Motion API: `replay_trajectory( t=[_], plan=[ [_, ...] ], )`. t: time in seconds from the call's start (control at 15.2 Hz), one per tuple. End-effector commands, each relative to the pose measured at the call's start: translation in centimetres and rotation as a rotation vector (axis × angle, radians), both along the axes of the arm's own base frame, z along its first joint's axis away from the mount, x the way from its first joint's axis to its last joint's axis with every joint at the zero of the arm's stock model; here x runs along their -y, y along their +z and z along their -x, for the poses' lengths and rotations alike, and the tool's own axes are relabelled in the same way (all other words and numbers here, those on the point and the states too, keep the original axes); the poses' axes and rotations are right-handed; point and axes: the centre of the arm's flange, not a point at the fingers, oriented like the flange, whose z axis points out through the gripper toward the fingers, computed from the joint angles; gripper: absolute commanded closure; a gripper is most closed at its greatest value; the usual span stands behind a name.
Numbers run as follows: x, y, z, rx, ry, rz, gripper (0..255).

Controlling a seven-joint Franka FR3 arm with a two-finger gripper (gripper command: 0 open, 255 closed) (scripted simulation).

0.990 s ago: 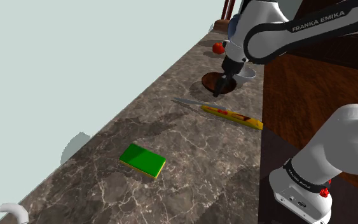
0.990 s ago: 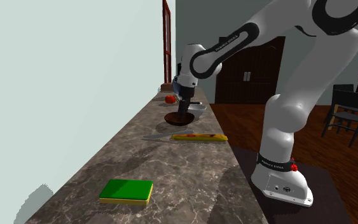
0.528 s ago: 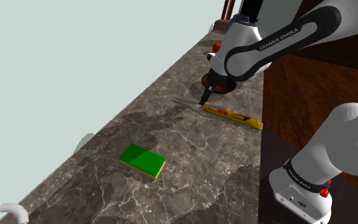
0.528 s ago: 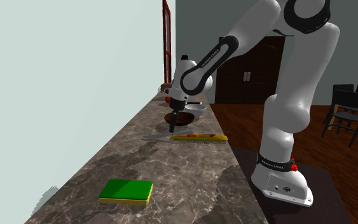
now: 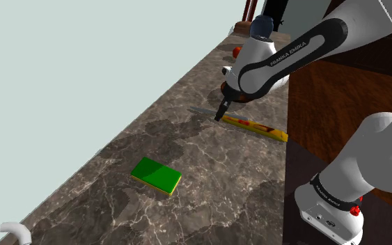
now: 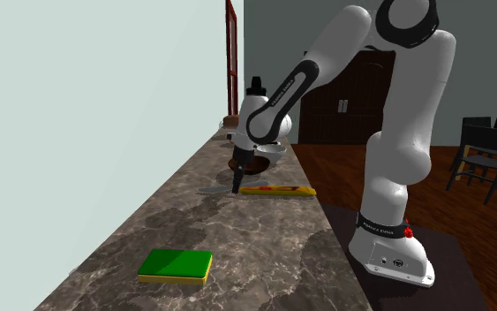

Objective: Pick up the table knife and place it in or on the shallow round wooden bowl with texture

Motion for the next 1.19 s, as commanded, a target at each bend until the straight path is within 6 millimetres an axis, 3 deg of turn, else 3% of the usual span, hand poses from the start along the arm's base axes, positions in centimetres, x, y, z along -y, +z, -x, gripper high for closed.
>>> replay_trajectory(
  t=[0.0, 0.33, 0.4, 0.99, 1.12],
  plan=[
    [0.0, -0.2, 0.0, 0.001, 0.0, 0.0, 0],
    [0.0, -0.2, 0.0, 0.001, 0.0, 0.0, 0],
    [0.0, -0.2, 0.0, 0.001, 0.0, 0.0, 255],
    [0.0, -0.2, 0.0, 0.001, 0.0, 0.0, 255],
    [0.0, 0.9, 0.0, 0.001, 0.0, 0.0, 255]
  ],
)
